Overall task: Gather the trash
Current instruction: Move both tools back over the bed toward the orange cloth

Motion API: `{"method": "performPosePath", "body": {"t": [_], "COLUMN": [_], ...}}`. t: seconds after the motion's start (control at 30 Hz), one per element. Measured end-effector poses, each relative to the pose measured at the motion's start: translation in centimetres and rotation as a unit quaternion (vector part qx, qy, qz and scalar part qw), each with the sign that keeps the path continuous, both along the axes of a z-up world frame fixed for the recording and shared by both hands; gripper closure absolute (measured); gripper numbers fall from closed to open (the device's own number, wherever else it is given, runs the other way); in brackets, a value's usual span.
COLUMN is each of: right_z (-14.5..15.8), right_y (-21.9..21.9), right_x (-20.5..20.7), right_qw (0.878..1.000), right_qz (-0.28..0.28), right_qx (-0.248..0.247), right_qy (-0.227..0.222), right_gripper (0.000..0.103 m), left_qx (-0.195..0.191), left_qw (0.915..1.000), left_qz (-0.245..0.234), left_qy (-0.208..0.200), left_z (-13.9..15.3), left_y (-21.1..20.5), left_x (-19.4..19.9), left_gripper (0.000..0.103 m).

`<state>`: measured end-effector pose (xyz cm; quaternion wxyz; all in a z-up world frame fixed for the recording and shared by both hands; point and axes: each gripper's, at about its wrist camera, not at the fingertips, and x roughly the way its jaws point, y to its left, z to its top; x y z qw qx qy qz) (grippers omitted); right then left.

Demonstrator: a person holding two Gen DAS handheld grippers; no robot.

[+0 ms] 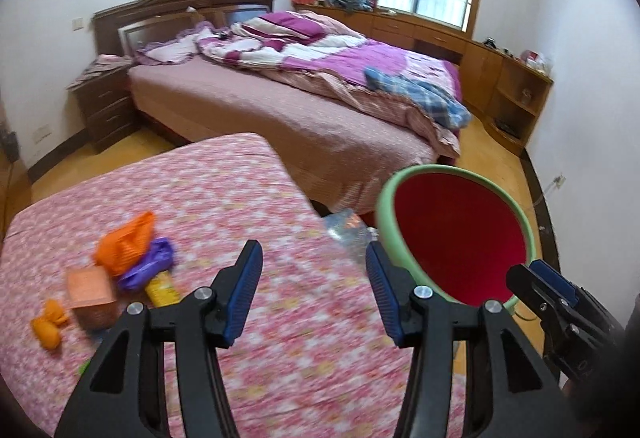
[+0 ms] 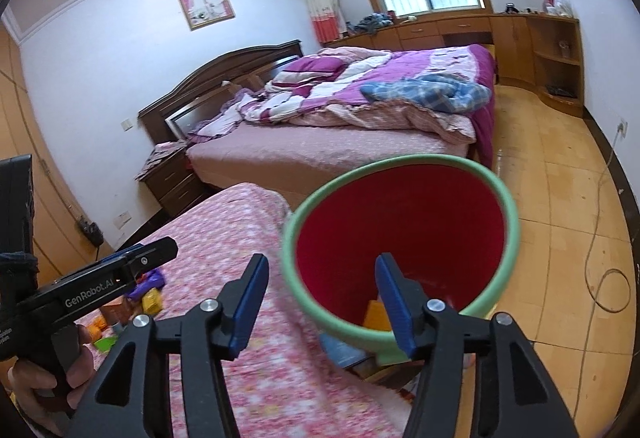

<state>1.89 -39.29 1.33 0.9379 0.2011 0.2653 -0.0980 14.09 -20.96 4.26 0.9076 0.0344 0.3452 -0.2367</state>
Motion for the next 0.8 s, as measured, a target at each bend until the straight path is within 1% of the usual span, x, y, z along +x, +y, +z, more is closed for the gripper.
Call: {"method": "performPosePath", "body": {"t": [0.17,0.4,0.8], "right_z": [0.3,0.4,-0.5], "right_y": [3.0,6.6,11.2], "right_x": [0.7,1.7,3.8], "right_qw": [1.0,0.998,0.994], "right_qz": [0.028,0.058,0.103], "right_qx": [-0.001,-0.005,-0.006], "right_qy": [0.004,0.009,0.03], "right_gripper": [0.039,0.038,0.037], "left_qx": [-0.005,-0.006,-0.011], "left_qw": [0.9992,0.9959,0.9836], "left_qz": [0.039,0.09,0.18], "left_qy": [-0.004,-0.006,0.003], "left_z": [0.3,0.3,-0.9], "left_y": [4.2,9.4,17.8], "left_x": [-0.4,-0.5,0.1], "left_gripper": [0.049,0.049,0.049]}}
